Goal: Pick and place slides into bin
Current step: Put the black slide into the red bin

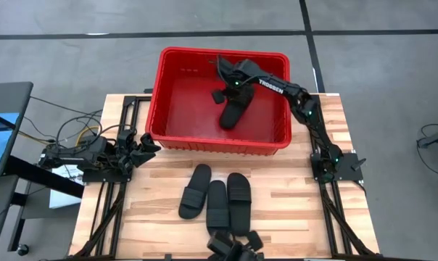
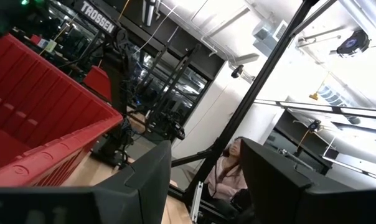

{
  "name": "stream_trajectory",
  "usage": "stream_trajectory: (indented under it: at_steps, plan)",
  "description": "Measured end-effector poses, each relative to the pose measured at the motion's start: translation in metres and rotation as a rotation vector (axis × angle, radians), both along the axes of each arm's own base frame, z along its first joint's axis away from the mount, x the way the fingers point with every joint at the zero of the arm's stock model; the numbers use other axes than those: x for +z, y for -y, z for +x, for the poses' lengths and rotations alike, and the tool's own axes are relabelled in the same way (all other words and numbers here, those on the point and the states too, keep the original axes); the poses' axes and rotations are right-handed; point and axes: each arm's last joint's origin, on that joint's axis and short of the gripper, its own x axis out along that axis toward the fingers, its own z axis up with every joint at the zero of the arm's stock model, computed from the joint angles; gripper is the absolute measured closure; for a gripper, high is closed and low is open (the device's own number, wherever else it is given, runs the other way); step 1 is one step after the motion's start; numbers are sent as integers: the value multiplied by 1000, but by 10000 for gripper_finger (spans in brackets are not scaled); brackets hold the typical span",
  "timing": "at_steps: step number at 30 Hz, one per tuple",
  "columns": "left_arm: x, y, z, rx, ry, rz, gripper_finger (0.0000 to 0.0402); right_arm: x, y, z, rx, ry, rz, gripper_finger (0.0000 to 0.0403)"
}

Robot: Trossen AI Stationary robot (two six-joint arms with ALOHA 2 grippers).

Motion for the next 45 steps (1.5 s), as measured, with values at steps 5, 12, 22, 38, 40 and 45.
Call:
stream_trajectory:
  at_steps: [5,12,22,38,40,45]
  plan:
    - [0,0,0,1,-1,4,219,-13,2,-8,8,-103,3,403]
    - [-2,0,1,-10,-17,17,219,-17,-8,-14,111,-226,18,403]
    - [-2,1,1,-9,-19,27,219,-7,-24,-18,207,-322,3,403]
    - [0,0,0,25,8,87,219,108,-81,-1,424,217,-353,403]
    - [2,0,-1,44,29,97,219,123,-94,-6,479,242,-388,403]
    - [4,-1,-2,68,54,69,219,159,-141,-21,671,306,-445,403]
